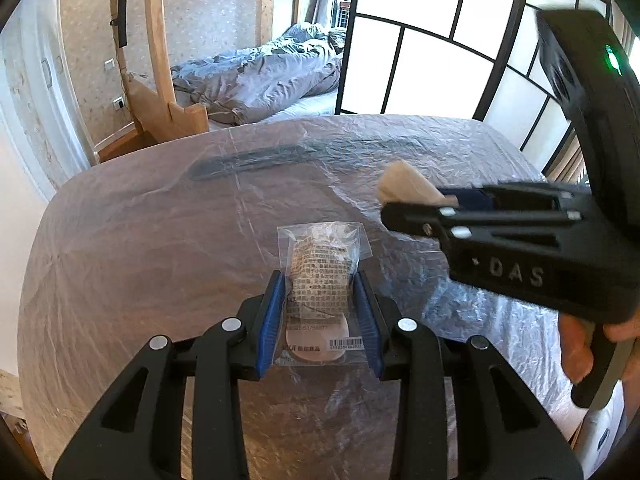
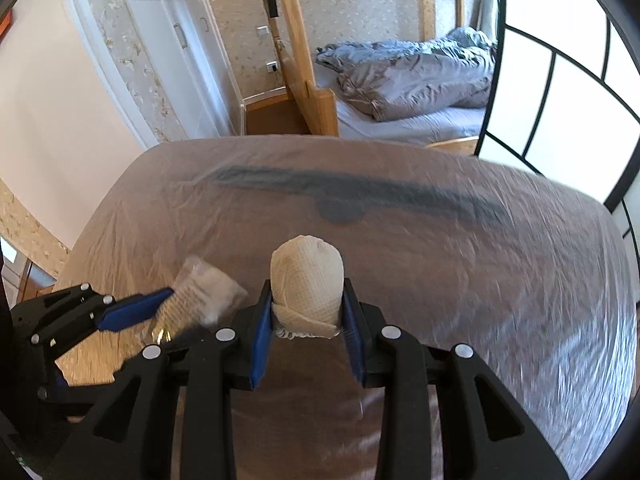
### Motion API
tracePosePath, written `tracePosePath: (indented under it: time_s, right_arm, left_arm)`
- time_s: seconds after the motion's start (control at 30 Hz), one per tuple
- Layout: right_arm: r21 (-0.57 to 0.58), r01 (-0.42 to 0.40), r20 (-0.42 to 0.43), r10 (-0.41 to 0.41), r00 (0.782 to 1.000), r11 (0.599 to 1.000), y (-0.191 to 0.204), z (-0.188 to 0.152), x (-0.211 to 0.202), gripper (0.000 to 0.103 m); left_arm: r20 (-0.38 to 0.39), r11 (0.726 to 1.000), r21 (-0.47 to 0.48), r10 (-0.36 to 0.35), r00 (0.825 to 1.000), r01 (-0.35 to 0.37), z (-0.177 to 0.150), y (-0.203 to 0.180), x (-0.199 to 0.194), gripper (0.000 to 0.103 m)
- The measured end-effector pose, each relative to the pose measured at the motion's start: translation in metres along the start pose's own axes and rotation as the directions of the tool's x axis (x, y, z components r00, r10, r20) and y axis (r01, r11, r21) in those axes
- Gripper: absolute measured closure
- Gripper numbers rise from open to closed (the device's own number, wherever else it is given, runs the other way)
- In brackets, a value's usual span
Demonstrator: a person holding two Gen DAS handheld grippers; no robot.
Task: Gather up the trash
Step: 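Carry the clear packet and cloth roll over the white bucket with both tools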
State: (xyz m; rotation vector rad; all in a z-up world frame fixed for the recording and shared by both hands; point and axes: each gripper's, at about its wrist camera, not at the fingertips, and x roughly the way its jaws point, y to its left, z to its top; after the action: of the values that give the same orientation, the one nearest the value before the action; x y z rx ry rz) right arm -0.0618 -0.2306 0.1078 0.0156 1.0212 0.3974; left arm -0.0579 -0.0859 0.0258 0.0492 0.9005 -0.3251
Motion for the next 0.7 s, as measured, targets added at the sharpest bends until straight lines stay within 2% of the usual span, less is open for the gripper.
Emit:
tracePosePath:
  time_s: [0.53,0.7]
  right_arm:
    - [0.025,0.013,0.039,-0.014,0.999,1.0,-0.009,-0.059,-0.057,0.071]
    - [0.048,-0.02,0.058,0.018,0.998,0.999,-0.011,-0.085,-0.074,0.071]
  left_arm:
    - [0.03,0.999,-0.045,0.01,0.999,-0.008,-0.027,-0.022,-0.028,0.066]
    - [0.045,0.997,-0.072,0.027,0.999,-0.023,-0.045,-0.033,-0.045,0.066]
